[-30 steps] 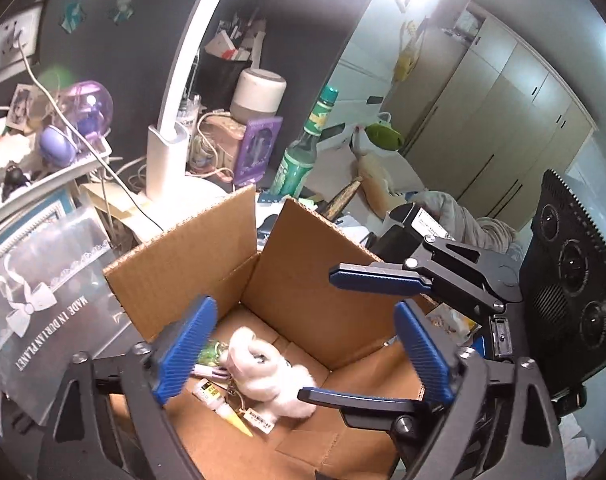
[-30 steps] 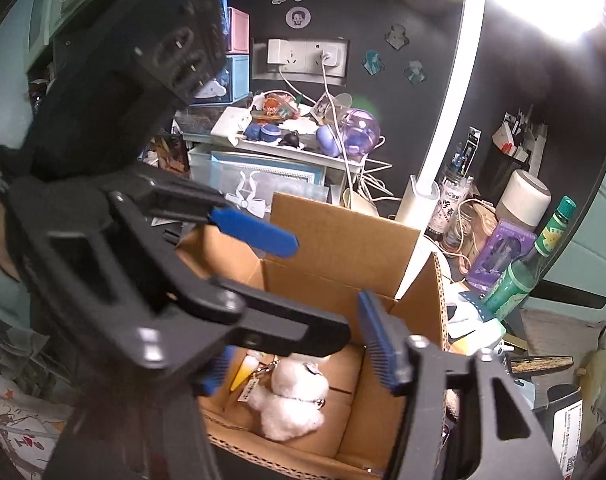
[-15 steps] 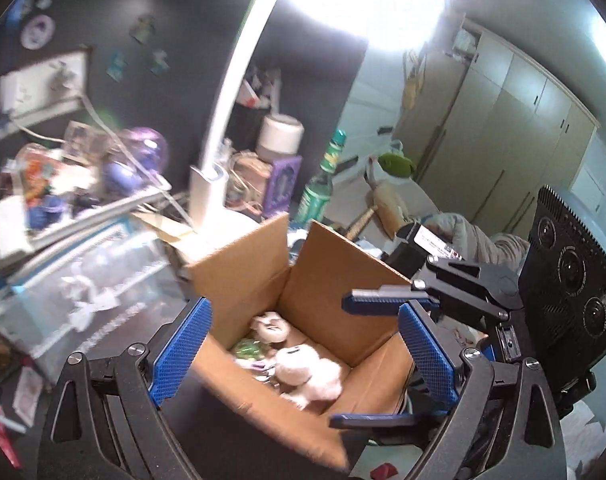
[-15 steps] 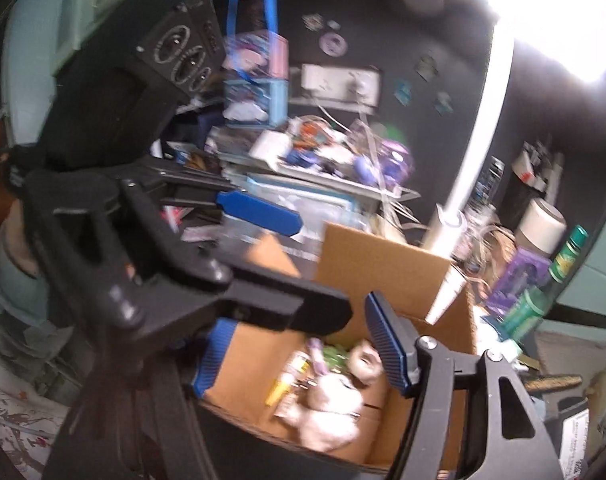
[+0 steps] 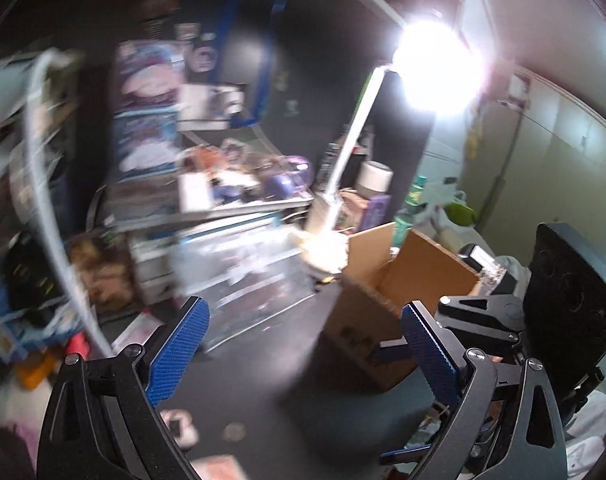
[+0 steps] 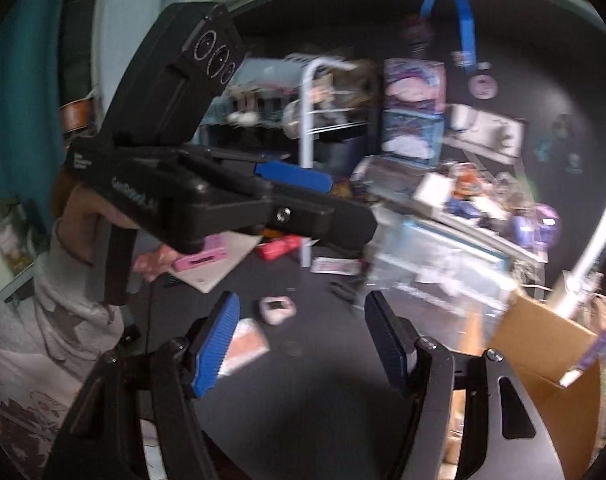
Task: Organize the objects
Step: 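Lower the right gripper onto the white fluffy puff and close it, then grasp the fluffy puff with the left gripper while the right gripper releases it, then lower the fluffy puff into the cardboard box and open the left gripper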
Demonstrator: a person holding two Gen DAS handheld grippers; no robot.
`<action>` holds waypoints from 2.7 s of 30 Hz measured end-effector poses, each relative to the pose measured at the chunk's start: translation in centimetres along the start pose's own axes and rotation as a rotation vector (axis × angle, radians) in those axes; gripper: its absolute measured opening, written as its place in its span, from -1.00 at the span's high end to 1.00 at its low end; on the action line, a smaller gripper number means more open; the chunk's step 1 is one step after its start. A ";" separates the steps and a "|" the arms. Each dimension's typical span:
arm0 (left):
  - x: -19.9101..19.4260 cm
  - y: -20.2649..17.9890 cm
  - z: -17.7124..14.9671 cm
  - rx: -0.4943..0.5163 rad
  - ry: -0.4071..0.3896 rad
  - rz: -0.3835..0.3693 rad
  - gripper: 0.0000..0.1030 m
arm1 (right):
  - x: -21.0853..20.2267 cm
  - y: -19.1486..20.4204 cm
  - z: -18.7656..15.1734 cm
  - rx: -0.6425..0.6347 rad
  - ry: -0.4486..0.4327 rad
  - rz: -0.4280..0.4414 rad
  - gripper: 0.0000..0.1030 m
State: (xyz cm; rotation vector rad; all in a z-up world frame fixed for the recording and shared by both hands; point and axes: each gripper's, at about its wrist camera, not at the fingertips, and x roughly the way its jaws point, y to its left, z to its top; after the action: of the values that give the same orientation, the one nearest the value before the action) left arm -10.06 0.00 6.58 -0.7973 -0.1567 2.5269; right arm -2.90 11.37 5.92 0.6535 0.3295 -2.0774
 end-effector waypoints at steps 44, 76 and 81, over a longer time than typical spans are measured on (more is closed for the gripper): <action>0.5 12.6 -12.2 -0.347 0.107 0.130 -0.85 | 22.4 0.3 -3.5 -0.021 0.293 0.075 0.56; 8.2 -2.5 1.5 -0.114 0.115 -0.324 0.45 | -0.1 -4.4 0.9 -0.074 0.022 -0.228 0.55; 12.0 -5.2 2.9 -0.089 0.176 -0.376 0.46 | -2.5 -7.4 -0.3 -0.015 0.045 -0.281 0.55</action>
State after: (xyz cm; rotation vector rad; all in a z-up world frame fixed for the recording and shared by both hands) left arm -18.17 10.41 4.13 -0.9243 -0.3292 2.0996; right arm -7.80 17.34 6.94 0.6773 0.4856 -2.3263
